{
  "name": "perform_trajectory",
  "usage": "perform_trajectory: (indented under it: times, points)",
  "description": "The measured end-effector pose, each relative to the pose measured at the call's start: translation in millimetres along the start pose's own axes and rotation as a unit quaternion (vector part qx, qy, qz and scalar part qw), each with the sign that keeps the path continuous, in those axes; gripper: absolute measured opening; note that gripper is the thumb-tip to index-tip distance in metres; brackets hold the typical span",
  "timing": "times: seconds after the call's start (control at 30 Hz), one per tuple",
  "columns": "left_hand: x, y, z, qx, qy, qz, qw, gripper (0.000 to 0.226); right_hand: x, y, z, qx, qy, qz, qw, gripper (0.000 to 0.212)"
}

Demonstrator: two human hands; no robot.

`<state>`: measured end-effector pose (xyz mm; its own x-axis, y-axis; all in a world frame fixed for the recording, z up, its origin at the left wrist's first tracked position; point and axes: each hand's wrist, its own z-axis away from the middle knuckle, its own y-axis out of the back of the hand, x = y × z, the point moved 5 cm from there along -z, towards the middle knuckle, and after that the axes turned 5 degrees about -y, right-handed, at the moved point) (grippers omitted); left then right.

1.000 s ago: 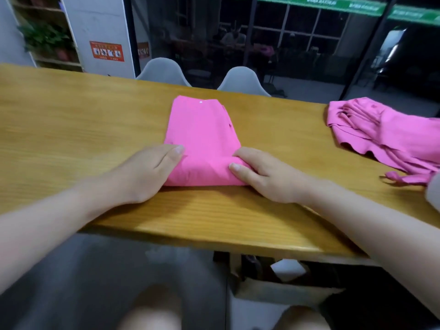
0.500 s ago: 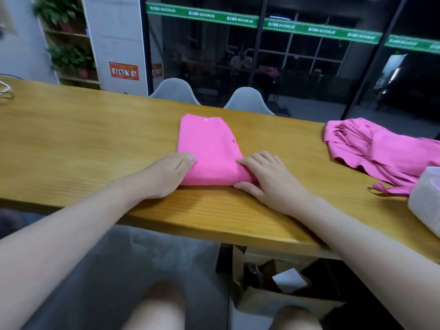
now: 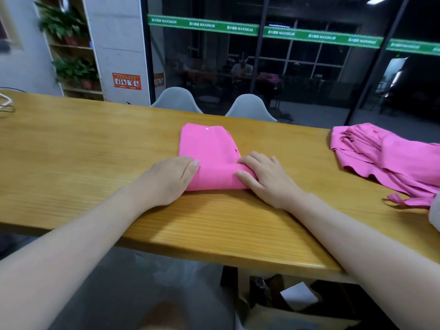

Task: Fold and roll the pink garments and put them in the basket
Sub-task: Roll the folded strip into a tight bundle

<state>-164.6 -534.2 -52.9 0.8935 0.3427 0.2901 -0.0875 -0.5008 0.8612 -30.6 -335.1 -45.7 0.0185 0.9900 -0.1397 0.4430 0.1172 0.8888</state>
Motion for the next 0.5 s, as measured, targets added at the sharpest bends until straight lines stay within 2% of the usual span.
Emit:
perform_trajectory:
  times: [0.07, 0.13, 0.27, 0.37, 0.43, 0.5]
  points:
    - [-5.0, -0.3, -5.3, -0.020, 0.010, 0.022, 1.000, 0.063, -3.2, 5.3, 3.9, 0.083, 0.067, 0.065, 0.992, 0.055]
    - [-5.3, 0.0, -5.3, -0.029, 0.009, 0.029, 0.999, 0.059, -5.4, 7.9, 1.0, 0.096, 0.088, 0.049, 0.990, 0.058]
    - [5.1, 2.8, 7.6, -0.009, -0.027, -0.044, 0.999, 0.049, 4.8, -3.1, -10.0, 0.043, 0.035, -0.032, 0.998, 0.063]
    - [10.9, 3.1, 12.4, 0.023, -0.075, -0.145, 0.986, 0.063, 9.4, -1.0, -22.1, -0.010, -0.012, -0.122, 0.992, 0.060]
    - [2.7, 0.7, 6.8, 0.006, -0.054, -0.120, 0.991, 0.066, 11.5, 1.7, -30.5, -0.054, -0.049, -0.167, 0.983, 0.052]
    - [-6.8, -2.4, -1.5, -0.028, -0.005, -0.010, 1.000, 0.058, 14.2, -1.1, -34.6, -0.063, -0.072, -0.188, 0.977, 0.049]
